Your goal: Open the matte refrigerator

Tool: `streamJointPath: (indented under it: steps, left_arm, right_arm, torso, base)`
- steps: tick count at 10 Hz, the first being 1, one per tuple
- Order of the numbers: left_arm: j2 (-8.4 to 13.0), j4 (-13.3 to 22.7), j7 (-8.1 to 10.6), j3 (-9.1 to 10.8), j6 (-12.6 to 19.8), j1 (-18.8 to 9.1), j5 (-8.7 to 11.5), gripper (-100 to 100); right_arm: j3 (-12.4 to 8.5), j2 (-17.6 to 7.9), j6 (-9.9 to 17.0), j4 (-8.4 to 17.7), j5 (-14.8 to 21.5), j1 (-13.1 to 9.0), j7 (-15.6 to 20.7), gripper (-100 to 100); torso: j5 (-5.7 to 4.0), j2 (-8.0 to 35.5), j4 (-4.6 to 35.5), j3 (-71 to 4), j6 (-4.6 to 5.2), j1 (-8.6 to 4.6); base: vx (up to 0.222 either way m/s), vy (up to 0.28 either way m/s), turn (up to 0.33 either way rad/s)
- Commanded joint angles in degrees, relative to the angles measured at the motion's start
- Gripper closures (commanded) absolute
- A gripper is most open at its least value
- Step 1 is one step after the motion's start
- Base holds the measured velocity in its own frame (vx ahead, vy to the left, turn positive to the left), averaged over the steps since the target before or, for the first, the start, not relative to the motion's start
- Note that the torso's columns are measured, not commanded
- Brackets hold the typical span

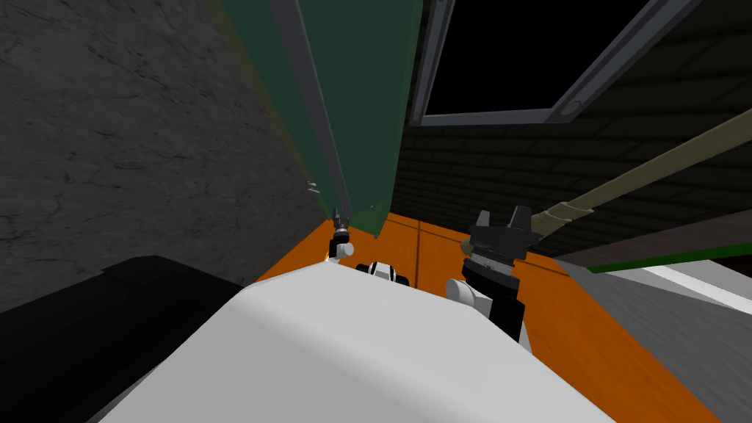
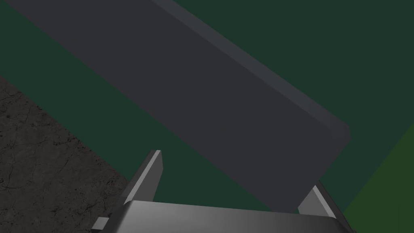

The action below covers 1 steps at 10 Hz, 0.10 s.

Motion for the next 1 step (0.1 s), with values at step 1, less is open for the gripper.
streamJointPath:
  steps: [1]
  left_arm:
    - [0.0, 0.1, 0.0, -0.01, 0.1, 0.0, 0.0, 0]
  right_arm:
    - [0.0, 0.0, 0.0, 0.0, 0.0, 0.0, 0.0, 0]
  torso:
    - [0.02, 0.0, 0.0, 0.0, 0.0, 0.02]
  base:
    - [0.0, 0.0, 0.0]
